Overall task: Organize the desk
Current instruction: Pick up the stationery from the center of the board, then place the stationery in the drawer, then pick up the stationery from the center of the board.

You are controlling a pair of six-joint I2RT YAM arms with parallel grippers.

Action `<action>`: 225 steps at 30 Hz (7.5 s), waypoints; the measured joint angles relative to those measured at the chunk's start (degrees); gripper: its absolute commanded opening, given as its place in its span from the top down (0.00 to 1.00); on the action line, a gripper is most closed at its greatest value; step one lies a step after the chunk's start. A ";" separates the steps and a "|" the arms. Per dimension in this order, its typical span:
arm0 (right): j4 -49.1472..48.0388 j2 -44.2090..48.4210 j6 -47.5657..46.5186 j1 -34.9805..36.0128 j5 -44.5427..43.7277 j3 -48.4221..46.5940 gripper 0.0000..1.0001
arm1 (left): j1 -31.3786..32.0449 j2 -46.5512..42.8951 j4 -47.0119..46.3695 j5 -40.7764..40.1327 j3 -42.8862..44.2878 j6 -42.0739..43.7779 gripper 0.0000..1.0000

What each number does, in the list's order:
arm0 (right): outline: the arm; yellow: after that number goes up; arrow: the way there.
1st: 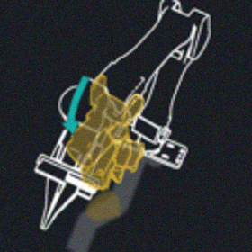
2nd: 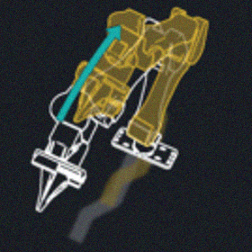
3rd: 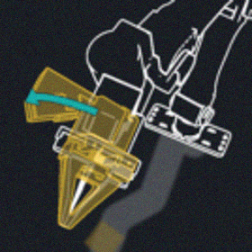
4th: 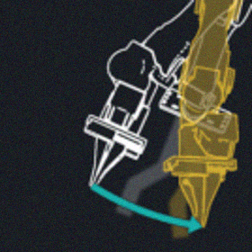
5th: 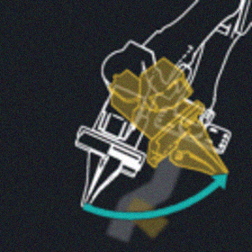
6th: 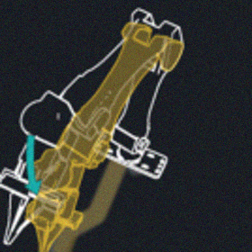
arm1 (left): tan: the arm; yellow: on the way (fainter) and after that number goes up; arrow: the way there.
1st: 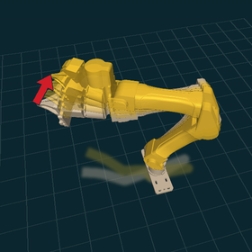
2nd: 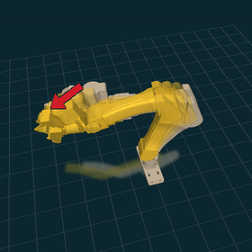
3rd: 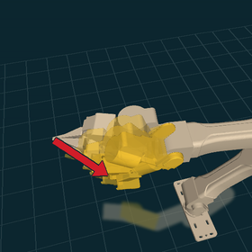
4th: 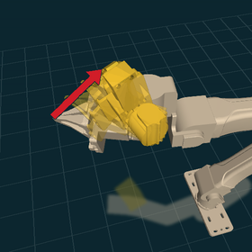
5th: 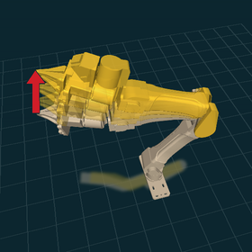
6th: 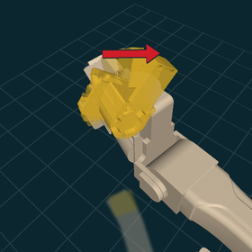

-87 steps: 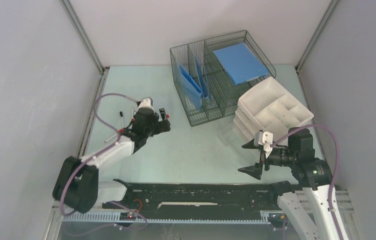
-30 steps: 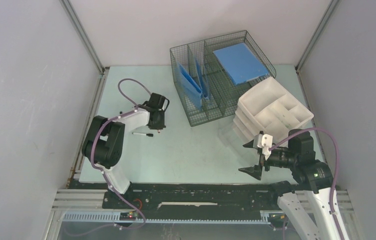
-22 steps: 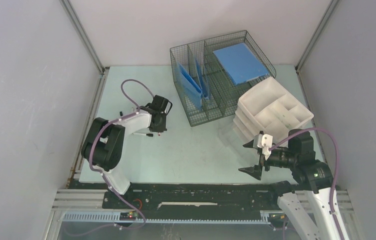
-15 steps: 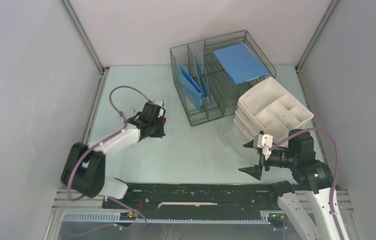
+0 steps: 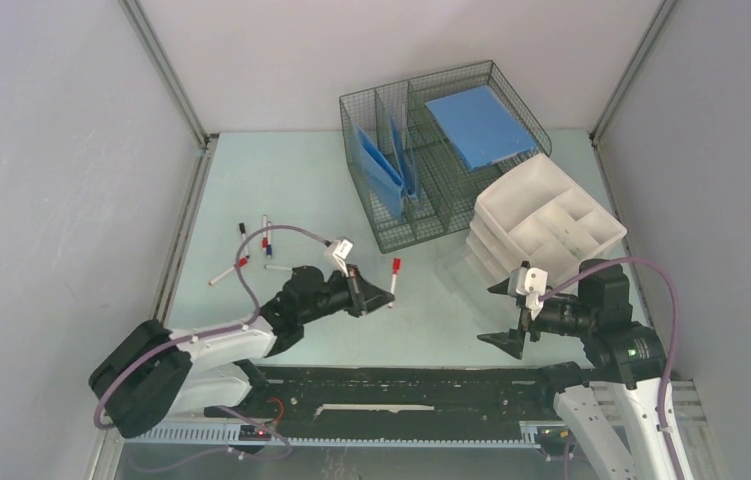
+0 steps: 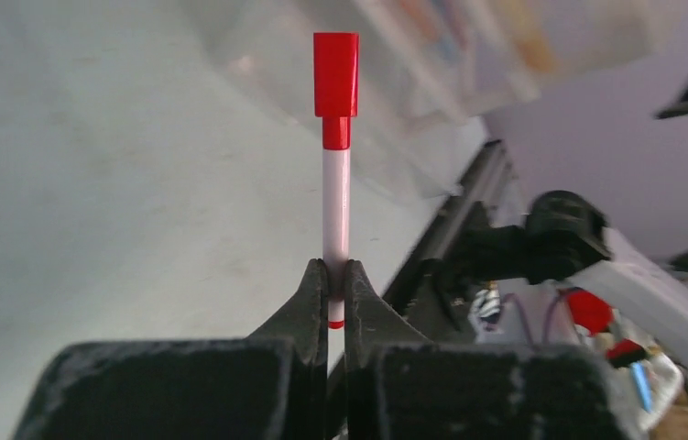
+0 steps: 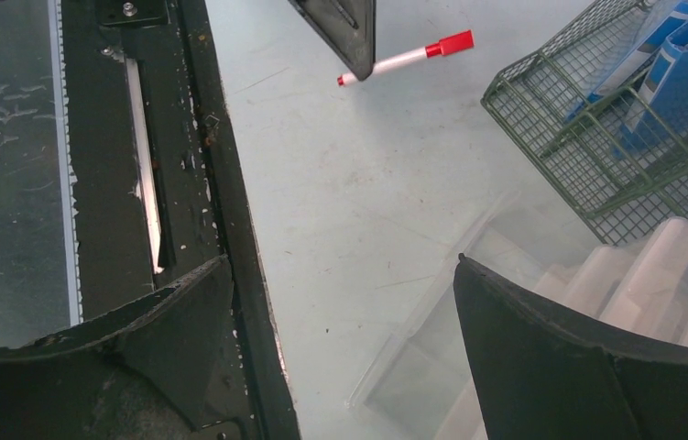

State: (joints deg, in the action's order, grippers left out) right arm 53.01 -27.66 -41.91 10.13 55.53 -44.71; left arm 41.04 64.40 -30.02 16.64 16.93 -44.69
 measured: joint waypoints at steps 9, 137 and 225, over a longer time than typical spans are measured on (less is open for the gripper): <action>0.00 0.28 0.00 -0.63 0.00 0.00 0.04 | 14.45 17.27 -19.45 -8.26 8.13 -9.03 1.00; 0.37 1.73 -0.70 -1.49 0.00 0.02 0.03 | -28.59 31.39 62.73 -40.35 38.93 -13.11 0.44; -5.01 -4.66 5.90 3.52 11.15 1.51 0.06 | 25.44 -12.68 -2.27 -32.89 0.07 -3.63 1.00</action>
State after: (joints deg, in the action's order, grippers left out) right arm 48.01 -32.32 -36.01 13.65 66.67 -43.20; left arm 66.48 51.72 -32.29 -16.25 16.99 -48.31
